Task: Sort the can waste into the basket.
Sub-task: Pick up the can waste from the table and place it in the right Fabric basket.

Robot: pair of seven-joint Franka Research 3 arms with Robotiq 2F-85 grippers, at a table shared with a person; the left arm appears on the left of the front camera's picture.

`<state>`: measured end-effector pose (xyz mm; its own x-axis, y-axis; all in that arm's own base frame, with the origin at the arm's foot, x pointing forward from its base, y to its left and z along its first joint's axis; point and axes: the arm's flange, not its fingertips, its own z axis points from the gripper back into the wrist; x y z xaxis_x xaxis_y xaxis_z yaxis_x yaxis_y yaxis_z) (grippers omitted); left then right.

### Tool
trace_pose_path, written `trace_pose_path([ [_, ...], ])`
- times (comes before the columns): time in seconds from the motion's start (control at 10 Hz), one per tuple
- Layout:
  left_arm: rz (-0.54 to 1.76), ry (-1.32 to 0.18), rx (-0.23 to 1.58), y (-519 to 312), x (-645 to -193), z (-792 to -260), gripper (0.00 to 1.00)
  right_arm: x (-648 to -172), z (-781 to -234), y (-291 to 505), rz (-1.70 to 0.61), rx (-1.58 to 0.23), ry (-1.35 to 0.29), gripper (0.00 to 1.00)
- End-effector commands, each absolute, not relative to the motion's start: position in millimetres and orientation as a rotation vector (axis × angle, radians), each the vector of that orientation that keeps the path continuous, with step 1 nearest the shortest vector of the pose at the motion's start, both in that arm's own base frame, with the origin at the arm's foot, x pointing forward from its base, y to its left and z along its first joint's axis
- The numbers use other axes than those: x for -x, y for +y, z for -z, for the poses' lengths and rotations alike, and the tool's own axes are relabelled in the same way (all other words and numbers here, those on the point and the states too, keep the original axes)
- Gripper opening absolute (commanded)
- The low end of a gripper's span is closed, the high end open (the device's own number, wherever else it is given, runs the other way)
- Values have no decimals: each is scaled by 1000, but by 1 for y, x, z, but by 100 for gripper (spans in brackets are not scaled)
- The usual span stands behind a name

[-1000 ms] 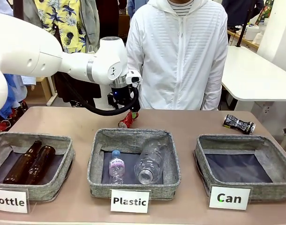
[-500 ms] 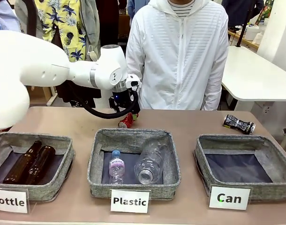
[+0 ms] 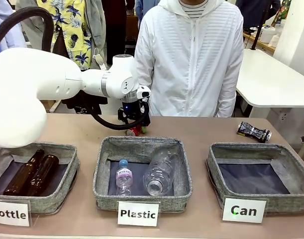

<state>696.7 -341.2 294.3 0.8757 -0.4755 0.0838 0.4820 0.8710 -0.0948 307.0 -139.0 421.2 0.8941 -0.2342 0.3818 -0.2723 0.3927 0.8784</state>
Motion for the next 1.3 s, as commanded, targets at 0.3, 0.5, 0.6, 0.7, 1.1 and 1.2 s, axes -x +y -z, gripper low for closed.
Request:
trace_pose_path([
  [0.3,471,3,68,-356,-703,-292,73,-311,-422,-139,-38,-1199,-530,100],
  [0.5,472,14,55,-356,-704,-293,13,-311,-422,-139,-38,-1199,-530,100],
  [0.6,473,12,62,-356,-704,-293,0,-311,-422,-139,-38,-1199,-530,100],
  [0.7,476,16,55,-357,-704,-293,0,-311,-422,-139,-38,-1199,-530,100],
  [1.1,472,15,56,-356,-702,-297,0,-311,-422,-139,-38,-1199,-530,100],
  [1.2,435,-19,52,-354,-692,-312,0,-311,-422,-139,-38,-1199,-530,100],
])
